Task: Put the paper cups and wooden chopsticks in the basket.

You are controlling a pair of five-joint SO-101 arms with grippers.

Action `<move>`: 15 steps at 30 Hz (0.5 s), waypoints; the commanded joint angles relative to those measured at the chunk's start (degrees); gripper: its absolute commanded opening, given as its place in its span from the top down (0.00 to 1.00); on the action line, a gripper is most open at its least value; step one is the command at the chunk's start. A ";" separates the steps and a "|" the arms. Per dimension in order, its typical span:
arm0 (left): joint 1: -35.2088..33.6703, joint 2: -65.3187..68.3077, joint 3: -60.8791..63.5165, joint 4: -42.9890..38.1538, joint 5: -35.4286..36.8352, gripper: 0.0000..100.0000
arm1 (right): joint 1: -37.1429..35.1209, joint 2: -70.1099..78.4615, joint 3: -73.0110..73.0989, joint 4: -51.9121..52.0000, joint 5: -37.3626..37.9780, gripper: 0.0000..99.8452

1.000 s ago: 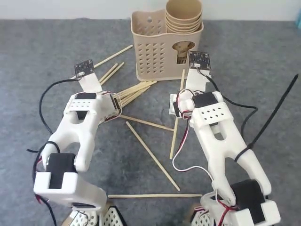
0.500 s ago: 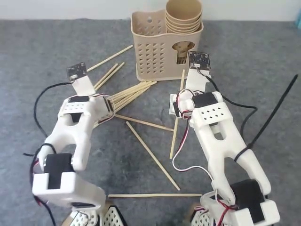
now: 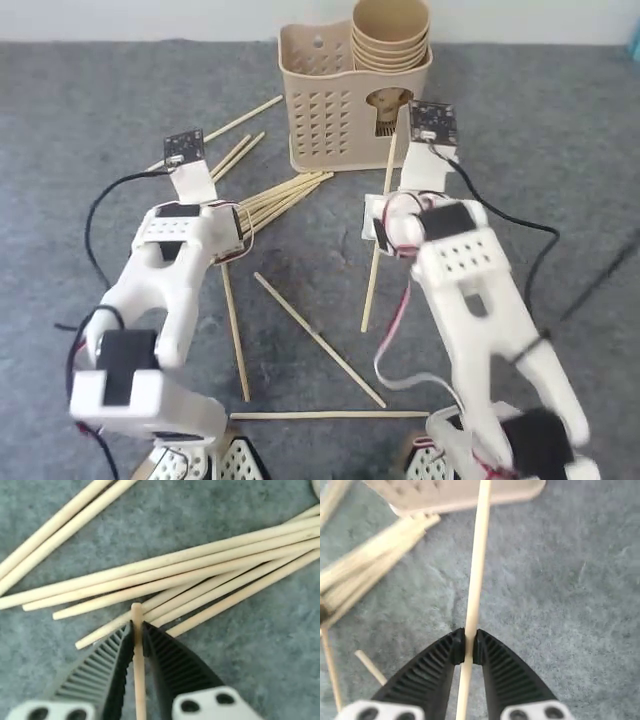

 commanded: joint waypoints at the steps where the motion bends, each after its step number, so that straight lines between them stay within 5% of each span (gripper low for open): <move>1: 0.18 -12.40 4.53 -4.13 -0.70 0.99 | 0.31 -12.70 0.97 -0.22 0.97 0.99; 8: 0.53 -36.31 23.60 -17.41 -1.05 0.99 | -0.57 -27.38 9.23 -11.38 11.34 0.99; 15: 0.26 -60.75 37.76 -23.21 -1.05 0.99 | -3.21 -26.86 10.90 -25.63 18.37 0.99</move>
